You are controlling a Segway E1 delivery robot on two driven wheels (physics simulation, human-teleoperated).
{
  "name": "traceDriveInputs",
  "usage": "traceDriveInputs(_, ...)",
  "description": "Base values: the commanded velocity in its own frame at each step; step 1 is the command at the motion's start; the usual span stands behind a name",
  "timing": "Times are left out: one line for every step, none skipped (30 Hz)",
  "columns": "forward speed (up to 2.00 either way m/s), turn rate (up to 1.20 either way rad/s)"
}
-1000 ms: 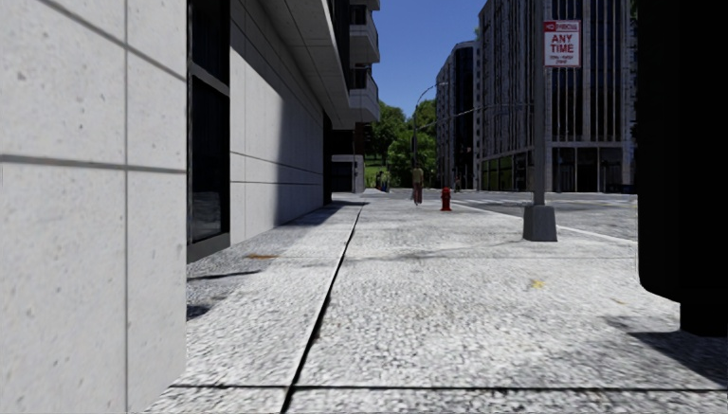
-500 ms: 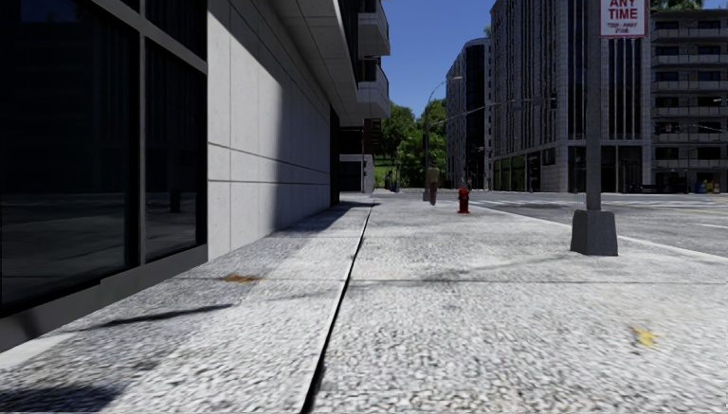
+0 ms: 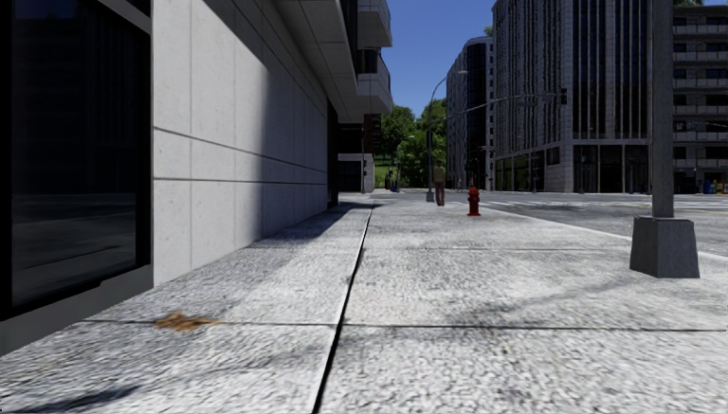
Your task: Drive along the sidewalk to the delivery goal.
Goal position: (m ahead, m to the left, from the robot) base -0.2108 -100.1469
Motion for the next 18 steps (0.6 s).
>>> traceDriveInputs(2.0,0.0)
traceDriveInputs(2.0,0.0)
traceDriveInputs(2.0,0.0)
traceDriveInputs(2.0,0.0)
traceDriveInputs(2.0,0.0)
traceDriveInputs(2.0,0.0)
traceDriveInputs(2.0,0.0)
traceDriveInputs(2.0,0.0)
traceDriveInputs(2.0,0.0)
traceDriveInputs(2.0,0.0)
traceDriveInputs(2.0,0.0)
traceDriveInputs(2.0,0.0)
traceDriveInputs(2.0,0.0)
traceDriveInputs(2.0,0.0)
traceDriveInputs(2.0,0.0)
traceDriveInputs(2.0,0.0)
traceDriveInputs(2.0,0.0)
traceDriveInputs(2.0,0.0)
